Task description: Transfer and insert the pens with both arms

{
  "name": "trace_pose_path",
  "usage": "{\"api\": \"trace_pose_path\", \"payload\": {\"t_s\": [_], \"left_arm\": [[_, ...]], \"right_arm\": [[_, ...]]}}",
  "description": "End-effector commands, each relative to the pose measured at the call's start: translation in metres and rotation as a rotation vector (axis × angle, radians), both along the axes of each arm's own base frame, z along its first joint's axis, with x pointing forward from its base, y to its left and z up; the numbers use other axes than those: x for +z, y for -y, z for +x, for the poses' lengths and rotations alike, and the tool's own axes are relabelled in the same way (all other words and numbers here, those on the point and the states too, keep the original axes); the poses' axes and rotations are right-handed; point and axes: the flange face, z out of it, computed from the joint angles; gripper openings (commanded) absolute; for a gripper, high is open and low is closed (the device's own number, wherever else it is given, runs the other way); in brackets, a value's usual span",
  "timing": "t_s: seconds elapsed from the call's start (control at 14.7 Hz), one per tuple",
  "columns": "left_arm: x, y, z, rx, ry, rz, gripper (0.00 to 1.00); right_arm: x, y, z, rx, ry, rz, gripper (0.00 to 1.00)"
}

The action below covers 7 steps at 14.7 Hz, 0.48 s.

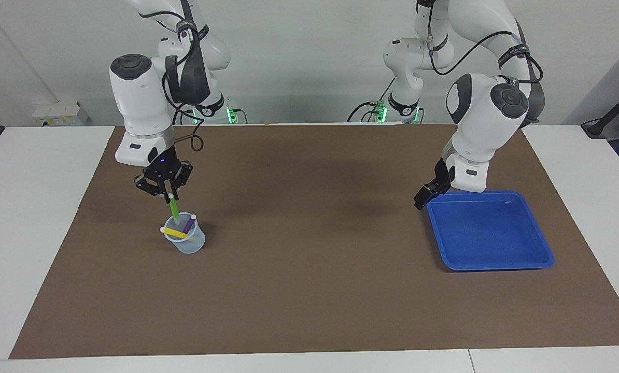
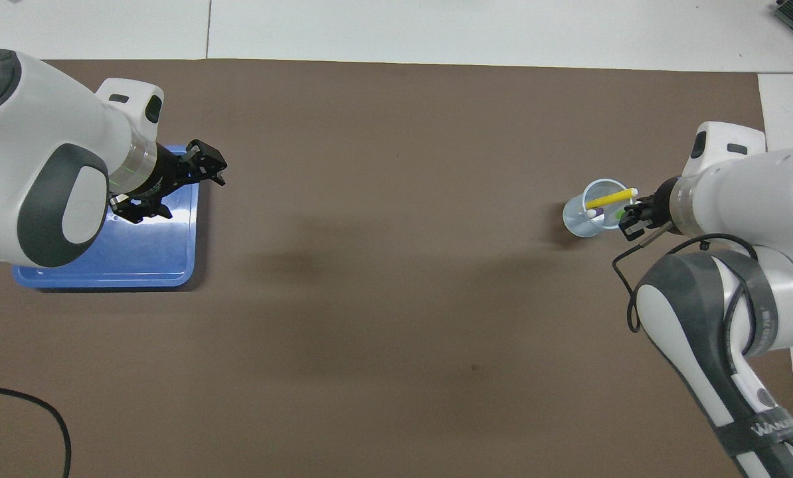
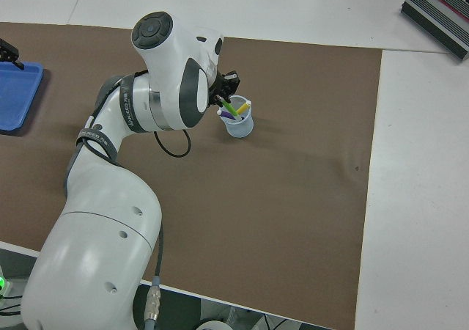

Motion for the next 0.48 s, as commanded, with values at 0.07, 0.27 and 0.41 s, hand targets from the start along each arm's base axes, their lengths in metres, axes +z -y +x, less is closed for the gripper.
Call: {"api": "trace_pose_path", "payload": {"t_s": [0.07,0.27,0.41], "left_arm": [[0.009,-0.013,0.001,-0.063,0.024,0.015,1.00],[0.012,-0.028,0.005,-0.162,0.042,0.014,1.00],[0.012,-0.040,0.008,-0.271,0.060,0.015,1.00]], "right_arm": [[-0.004,-0.007,-0.002,-0.023,0.028,0.030,0.25],[-0.008,-0.009,0.002,-0.015,0.041,0.035,0.51],[-0.008,-0.010,0.003,-0.013,0.044,0.035,0.73]]}}
